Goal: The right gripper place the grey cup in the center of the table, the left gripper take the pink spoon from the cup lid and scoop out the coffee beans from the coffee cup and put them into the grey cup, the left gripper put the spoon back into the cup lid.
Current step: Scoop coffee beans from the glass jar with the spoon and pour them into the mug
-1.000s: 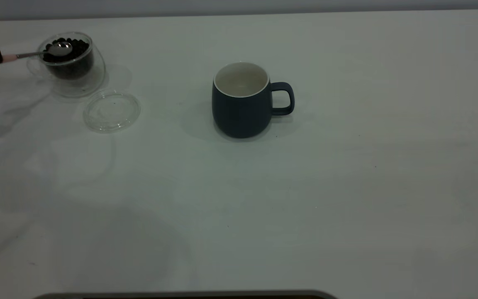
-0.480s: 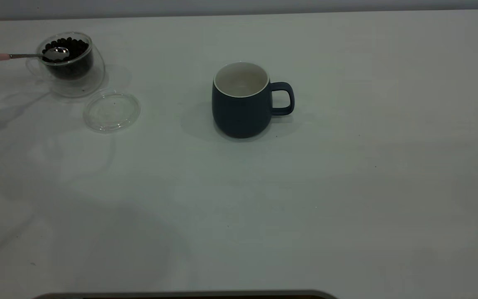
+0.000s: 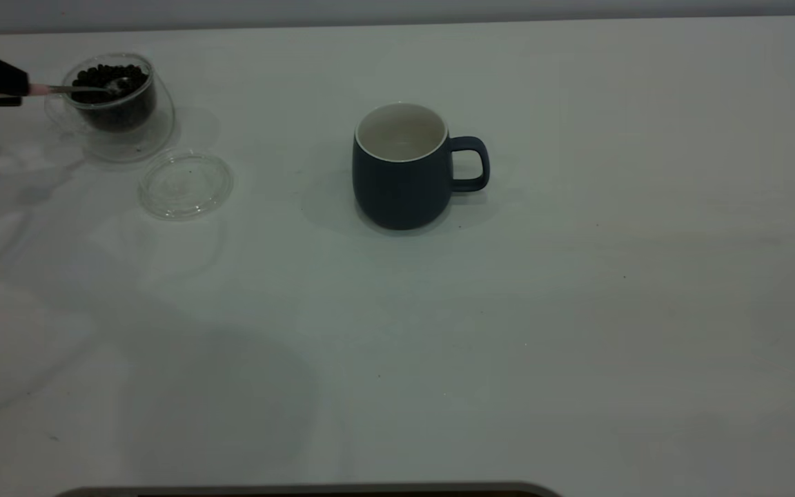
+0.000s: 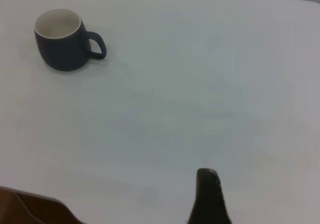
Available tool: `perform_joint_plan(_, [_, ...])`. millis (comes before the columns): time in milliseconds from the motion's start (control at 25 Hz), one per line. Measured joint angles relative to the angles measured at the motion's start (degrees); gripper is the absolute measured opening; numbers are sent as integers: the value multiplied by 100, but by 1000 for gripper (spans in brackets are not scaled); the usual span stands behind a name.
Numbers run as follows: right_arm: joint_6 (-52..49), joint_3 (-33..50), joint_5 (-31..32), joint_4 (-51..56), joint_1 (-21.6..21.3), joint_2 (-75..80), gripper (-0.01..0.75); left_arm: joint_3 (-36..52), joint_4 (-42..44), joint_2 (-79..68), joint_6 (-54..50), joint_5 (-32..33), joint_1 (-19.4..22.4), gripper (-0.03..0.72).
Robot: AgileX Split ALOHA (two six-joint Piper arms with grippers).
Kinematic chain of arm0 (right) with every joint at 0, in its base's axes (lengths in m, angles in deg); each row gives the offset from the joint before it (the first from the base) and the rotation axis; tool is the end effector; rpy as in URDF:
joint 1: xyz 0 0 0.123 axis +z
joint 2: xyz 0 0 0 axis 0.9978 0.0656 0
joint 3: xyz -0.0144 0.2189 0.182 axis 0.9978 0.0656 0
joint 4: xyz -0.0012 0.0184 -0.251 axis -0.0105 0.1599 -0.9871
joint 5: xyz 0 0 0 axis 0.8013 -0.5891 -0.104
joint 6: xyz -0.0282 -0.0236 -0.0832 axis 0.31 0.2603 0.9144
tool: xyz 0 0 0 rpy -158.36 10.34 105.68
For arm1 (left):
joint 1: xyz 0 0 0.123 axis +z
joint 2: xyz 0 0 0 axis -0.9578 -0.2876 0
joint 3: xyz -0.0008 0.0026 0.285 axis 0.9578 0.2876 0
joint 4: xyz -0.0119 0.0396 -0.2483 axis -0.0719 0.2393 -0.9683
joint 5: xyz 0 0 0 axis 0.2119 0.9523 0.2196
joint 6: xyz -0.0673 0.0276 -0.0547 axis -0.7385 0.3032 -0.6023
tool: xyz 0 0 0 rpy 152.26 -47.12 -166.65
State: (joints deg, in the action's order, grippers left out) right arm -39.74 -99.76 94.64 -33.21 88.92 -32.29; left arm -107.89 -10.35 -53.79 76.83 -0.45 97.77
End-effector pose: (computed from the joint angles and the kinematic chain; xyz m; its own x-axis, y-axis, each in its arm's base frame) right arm -0.0073 0.0100 0.2669 -0.5033 -0.1261 -0.8549 -0.1964 0.9801 -0.0289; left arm 0.4177 0.1236 0.0518 -0.8430 -0.3260 -0.4278 -0.0167 0.8109 -0.5850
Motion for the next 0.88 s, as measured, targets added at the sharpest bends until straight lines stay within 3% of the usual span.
perform_joint_plan(400, [0, 0, 0, 0, 0, 0, 588, 0, -5, -4, -137, 251, 71, 129])
perform_joint_plan(880, [0, 0, 0, 5, 0, 0, 588, -16, -49, -271, -302, 890, 557, 129])
